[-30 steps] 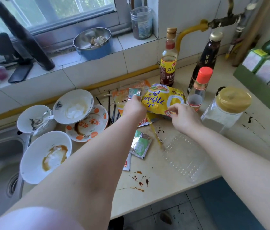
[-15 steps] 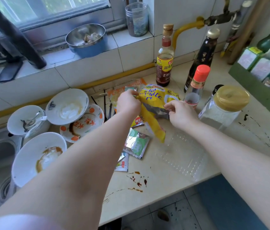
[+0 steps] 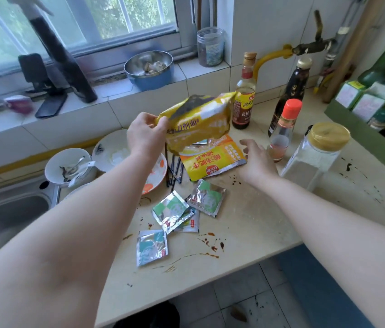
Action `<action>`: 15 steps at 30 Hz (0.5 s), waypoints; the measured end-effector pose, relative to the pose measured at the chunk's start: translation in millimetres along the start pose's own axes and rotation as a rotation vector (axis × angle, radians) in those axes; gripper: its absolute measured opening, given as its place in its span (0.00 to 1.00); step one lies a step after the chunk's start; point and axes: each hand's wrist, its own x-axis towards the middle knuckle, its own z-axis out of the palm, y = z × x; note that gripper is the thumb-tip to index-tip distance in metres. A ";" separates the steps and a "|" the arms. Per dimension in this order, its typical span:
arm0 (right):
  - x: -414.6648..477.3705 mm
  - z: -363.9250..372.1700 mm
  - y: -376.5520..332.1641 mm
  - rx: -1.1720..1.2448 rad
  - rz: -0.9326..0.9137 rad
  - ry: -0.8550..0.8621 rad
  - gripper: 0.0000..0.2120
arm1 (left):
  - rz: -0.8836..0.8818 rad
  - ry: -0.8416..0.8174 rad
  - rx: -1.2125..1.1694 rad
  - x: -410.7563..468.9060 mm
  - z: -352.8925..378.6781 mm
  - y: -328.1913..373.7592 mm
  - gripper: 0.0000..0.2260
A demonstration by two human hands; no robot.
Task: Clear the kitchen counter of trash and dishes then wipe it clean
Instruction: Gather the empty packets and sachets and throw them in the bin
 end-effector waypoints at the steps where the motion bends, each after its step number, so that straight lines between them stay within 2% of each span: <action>1: -2.4 1.7 -2.0 -0.005 0.001 -0.009 0.31 | -0.026 0.006 -0.008 -1.4 -6.6 -1.4 0.13; 6: -15.2 9.0 -11.4 -0.012 0.008 -0.064 0.33 | -0.150 0.045 -0.072 -7.9 -29.1 -18.0 0.10; 8: -16.8 13.1 -15.8 -0.004 0.000 -0.080 0.33 | -0.205 0.055 -0.042 -8.4 -33.5 -24.1 0.12; 15: -7.0 32.5 -30.6 -0.046 -0.005 -0.149 0.22 | -0.450 0.134 0.050 -1.4 -41.5 -48.0 0.22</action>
